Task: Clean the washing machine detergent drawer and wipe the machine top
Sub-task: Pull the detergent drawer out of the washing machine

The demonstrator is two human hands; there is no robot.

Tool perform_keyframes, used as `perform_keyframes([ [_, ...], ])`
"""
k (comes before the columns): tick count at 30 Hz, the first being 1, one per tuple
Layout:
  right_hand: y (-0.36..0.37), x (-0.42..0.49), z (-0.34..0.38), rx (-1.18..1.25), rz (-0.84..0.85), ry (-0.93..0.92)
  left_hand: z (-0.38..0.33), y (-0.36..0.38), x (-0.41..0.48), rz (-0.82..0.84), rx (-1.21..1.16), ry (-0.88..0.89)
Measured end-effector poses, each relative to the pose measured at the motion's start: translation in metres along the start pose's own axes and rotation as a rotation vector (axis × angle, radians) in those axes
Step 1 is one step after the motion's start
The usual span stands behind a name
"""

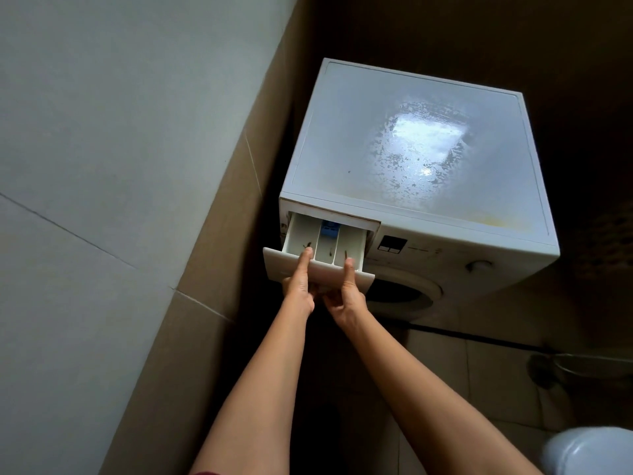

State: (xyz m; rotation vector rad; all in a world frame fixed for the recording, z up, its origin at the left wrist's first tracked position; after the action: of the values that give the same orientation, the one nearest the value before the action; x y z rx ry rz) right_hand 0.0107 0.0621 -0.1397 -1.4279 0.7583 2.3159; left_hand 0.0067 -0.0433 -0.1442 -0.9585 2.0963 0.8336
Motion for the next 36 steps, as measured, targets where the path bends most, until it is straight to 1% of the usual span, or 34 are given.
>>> perform_keyframes([
  [2, -0.016, -0.001, -0.001, -0.063, -0.078, -0.007, 0.001, -0.005, -0.001, -0.013, 0.005, 0.003],
  [4, -0.039, -0.002, 0.003, -0.135, -0.212, -0.041, 0.002, -0.010, -0.002, -0.025, 0.008, 0.003],
  [7, -0.071, -0.004, 0.024, -0.221, -0.413, -0.166, 0.002, -0.017, -0.003, -0.030, 0.008, 0.001],
  [9, -0.080, -0.003, 0.041, -0.298, -0.449, -0.253, 0.004, -0.021, -0.004, -0.032, 0.010, -0.008],
  [14, -0.068, 0.004, 0.075, -0.562, -0.433, -0.372, 0.007, -0.027, -0.007, -0.015, 0.016, -0.006],
  [19, -0.024, 0.012, 0.101, -0.871, -0.351, -0.459, 0.014, -0.026, -0.006, 0.006, 0.039, 0.008],
  [21, -0.005, 0.012, 0.107, -1.013, -0.322, -0.534, 0.015, -0.026, -0.003, 0.012, 0.046, 0.017],
  [25, 0.029, 0.010, 0.105, -1.428, -0.249, -0.728, 0.016, -0.028, 0.001, 0.010, 0.056, 0.019],
  [28, 0.048, 0.012, 0.096, -1.767, -0.258, -0.823, 0.017, -0.028, 0.002, 0.007, 0.048, 0.018],
  [32, 0.061, 0.021, 0.080, -2.044, -0.242, -0.764, 0.017, -0.027, 0.003, 0.007, 0.058, 0.019],
  [34, 0.061, 0.025, 0.075, -2.103, -0.238, -0.736, 0.017, -0.027, 0.002, 0.003, 0.063, 0.016],
  [36, 0.061, 0.027, 0.074, -2.126, -0.248, -0.752, 0.017, -0.026, 0.001, -0.010, 0.054, 0.010],
])
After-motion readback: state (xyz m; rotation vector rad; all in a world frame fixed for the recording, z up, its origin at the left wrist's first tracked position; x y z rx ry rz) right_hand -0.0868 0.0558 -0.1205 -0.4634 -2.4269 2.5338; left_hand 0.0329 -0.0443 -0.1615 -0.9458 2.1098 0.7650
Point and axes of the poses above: each hand's wrist, its own x-axis towards the middle knuckle, its own y-axis out of the palm, z = x × y, the point moved 7 cm from there along x, towards the middle knuckle, and after that the axes turned 6 degrees about y, right-handed, at the moved point
